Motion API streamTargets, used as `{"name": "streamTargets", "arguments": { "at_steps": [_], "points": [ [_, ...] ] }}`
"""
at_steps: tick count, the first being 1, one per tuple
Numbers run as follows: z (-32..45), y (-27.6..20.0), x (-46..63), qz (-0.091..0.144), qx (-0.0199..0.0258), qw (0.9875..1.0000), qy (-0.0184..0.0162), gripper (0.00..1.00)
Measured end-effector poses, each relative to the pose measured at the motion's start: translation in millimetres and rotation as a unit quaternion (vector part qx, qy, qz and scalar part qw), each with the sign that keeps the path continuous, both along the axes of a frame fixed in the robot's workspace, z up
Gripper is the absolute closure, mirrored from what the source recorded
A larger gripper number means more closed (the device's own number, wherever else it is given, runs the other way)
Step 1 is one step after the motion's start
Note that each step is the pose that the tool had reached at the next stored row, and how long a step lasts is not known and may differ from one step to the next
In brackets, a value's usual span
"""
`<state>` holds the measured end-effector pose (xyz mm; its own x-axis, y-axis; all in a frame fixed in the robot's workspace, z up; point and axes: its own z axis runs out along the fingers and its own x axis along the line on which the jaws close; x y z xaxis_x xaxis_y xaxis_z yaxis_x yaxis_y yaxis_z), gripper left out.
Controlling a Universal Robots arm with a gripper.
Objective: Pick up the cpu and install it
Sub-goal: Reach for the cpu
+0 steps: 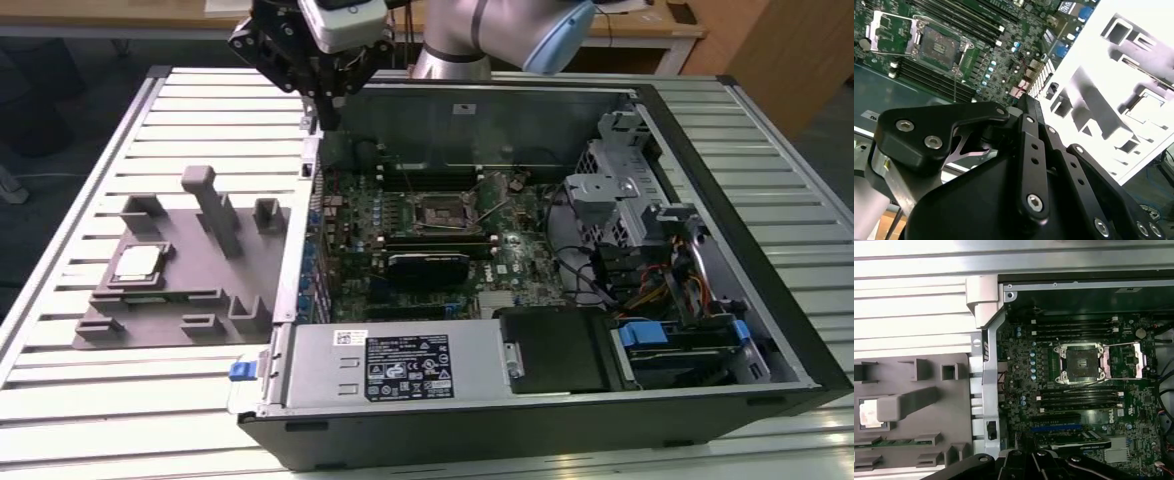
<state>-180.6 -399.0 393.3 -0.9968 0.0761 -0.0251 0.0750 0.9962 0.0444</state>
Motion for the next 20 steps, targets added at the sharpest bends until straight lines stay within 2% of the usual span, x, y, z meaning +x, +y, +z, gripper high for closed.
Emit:
{"name": "streamTargets", "arguments": {
  "at_steps": [20],
  "points": [
    [0.0, 0.0, -43.6, 0.000, 0.0000, 1.0000, -0.0004, 0.89]
  ]
}}
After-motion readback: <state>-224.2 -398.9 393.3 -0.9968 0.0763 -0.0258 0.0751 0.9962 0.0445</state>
